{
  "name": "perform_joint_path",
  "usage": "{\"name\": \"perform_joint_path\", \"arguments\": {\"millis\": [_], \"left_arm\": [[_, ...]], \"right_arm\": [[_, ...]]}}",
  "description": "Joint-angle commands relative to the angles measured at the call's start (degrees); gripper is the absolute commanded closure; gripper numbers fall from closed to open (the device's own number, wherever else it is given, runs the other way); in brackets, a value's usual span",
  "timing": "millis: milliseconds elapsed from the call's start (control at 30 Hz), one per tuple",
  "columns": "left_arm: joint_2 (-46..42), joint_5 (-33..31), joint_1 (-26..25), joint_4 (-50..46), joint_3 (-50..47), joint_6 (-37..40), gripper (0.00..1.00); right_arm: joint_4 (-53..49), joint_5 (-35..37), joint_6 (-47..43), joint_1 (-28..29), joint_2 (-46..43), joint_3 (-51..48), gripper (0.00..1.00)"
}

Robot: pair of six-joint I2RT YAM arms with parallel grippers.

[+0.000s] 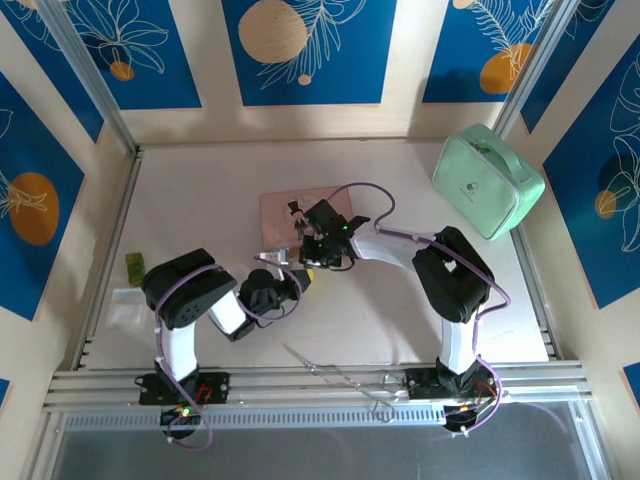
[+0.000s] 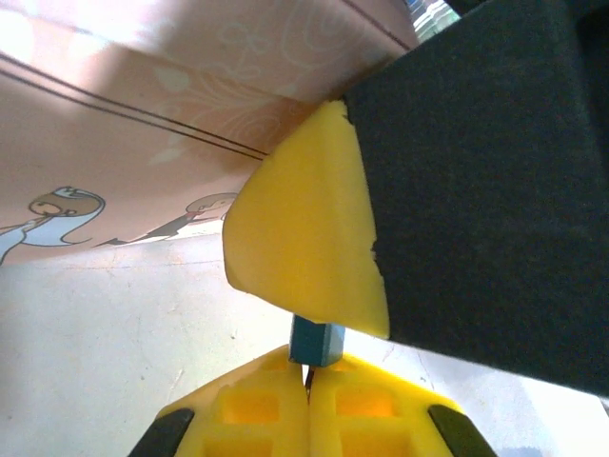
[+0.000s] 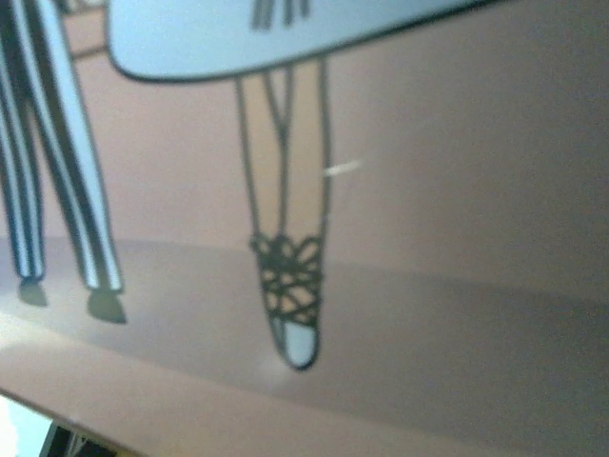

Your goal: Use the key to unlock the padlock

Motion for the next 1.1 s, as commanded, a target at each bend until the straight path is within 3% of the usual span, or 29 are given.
{"name": "perform_joint_path", "arguments": {"millis": [0, 33, 100, 167, 233, 267, 633, 733, 900, 1067], "left_arm": [[-2.2, -1.3, -0.3, 3.2, -1.3, 0.3, 0.75], [-2.4, -1.9, -0.3, 3.2, -1.9, 0.5, 0.67], [-3.1, -2.9, -0.3, 3.2, -3.0, 0.7, 0.63], [-3.5, -2.9, -0.3, 3.2, -3.4, 0.9, 0.66], [-3.3, -2.1, -0.3, 3.2, -3.1, 1.0, 0.77], [-3.1, -1.9, -0.4, 3.2, -2.8, 0.8, 0.79], [-1.6, 0.1, -1.5, 3.2, -1.1, 0.7, 0.69], [-1.0, 0.5, -1.6, 3.2, -0.7, 0.6, 0.78], [0.7, 0.8, -1.5, 3.2, 0.4, 0.2, 0.80], [-0.6, -2.1, -1.4, 0.8, -0.1, 0.6, 1.00]], "right_arm": [[-5.4, 1.4, 1.6, 0.6, 0.0, 0.8, 0.97], [-6.1, 1.4, 1.8, 0.6, 0.2, 1.0, 0.98], [-6.7, 1.1, 2.3, 0.6, 0.5, 1.3, 0.99], [-7.6, 0.9, 2.8, 0.7, 0.8, 1.9, 1.00], [-8.2, 0.8, 3.0, 0.9, 1.3, 2.7, 1.00], [-8.5, 0.6, 2.9, 0.9, 1.4, 3.0, 1.00], [-9.2, -0.3, 3.8, 0.8, 2.4, 4.1, 1.00], [-9.3, -0.6, 4.2, 0.8, 2.4, 4.1, 1.00], [-8.8, -1.5, 4.8, 0.7, 2.3, 3.6, 1.00], [-10.2, -1.9, 5.7, 0.8, 2.0, 4.0, 1.00]]}}
